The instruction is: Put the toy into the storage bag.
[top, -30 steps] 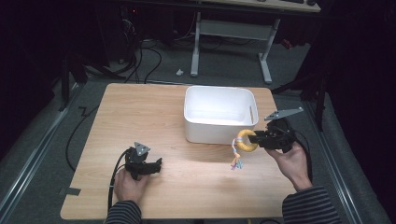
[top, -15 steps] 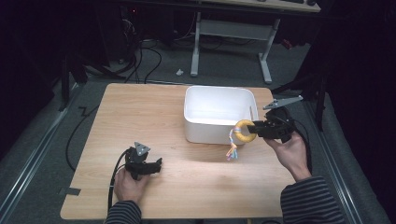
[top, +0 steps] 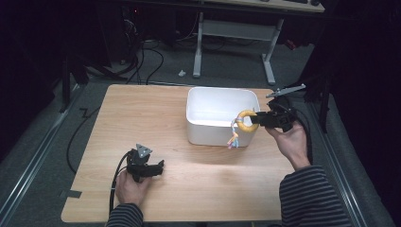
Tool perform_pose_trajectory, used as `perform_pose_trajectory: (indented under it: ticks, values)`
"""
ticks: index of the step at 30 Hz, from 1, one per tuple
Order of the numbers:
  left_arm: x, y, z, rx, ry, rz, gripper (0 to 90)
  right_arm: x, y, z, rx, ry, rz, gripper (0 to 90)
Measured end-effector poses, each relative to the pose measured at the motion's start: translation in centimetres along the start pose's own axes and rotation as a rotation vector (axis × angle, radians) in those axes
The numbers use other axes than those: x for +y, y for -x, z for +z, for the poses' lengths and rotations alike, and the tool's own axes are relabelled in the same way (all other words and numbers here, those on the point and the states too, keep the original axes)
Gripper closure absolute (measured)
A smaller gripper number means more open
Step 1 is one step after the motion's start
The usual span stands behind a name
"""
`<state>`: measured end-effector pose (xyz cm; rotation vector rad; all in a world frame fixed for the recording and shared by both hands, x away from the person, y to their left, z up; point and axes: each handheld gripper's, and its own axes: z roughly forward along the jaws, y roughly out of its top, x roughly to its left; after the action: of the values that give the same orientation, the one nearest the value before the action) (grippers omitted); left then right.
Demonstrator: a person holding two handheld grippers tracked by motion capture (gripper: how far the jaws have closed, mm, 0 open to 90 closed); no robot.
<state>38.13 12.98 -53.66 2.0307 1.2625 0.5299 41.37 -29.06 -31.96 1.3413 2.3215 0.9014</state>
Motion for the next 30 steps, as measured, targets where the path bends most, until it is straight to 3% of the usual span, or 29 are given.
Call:
perform_pose_trajectory:
  ticks: [12, 30]
  values:
    - [0.0, 0.0, 0.0, 0.000, 0.000, 0.000, 14.6, 1.2, 1.1, 0.4, -0.011, 0.016, 0.054, 69.1]
    - [0.0, 0.0, 0.0, 0.000, 0.000, 0.000, 14.6, 2.3, 2.6, 2.6, -0.058, 0.025, 0.155, 69.1]
